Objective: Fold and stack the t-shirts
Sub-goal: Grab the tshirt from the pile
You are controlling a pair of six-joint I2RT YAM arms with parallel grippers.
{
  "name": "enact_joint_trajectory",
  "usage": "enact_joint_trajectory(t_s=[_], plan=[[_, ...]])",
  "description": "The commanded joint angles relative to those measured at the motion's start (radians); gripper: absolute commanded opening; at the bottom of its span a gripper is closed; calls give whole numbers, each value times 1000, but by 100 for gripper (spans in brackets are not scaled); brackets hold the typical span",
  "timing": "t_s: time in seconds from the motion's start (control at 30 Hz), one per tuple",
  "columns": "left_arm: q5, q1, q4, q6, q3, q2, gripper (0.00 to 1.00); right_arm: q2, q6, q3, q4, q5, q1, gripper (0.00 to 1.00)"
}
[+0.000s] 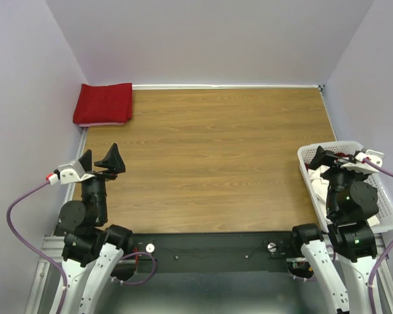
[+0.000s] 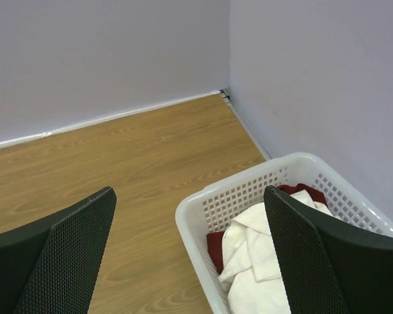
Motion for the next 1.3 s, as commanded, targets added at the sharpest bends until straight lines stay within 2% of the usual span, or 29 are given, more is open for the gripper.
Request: enact_joint_trajectory(t_s=[0.0, 0.13, 0.3, 0.47, 0.57, 0.73, 0.87, 1.03, 1.17, 1.27], plan=[[-25, -5, 30, -8, -27, -12, 93, 0, 5, 11, 18, 9, 1, 100], [-12, -5, 72, -17, -66, -14, 93, 75, 11, 24, 16, -45, 2, 100], [39, -5, 123, -28, -114, 20, 93, 209, 95, 46, 9, -108, 1, 100], [82, -5, 143, -20, -136, 50, 92, 481, 209, 151, -57, -119, 1, 100], [96, -5, 145, -23, -152, 46, 92, 647, 281, 216, -132, 31, 1, 100], [140, -5, 149, -33, -154, 38, 92, 793, 373, 239, -203, 220, -25, 100], [146, -5, 154, -23, -151, 31, 92, 856, 408, 229, -206, 260, -140, 99], [163, -5, 172, -19, -162, 3, 92, 922, 482, 201, -211, 150, -298, 95], [166, -5, 166, -23, -162, -23, 92, 960, 577, 155, -194, 162, -427, 91], [169, -9, 165, -23, -162, -31, 92, 979, 658, 135, -153, 72, -527, 91]])
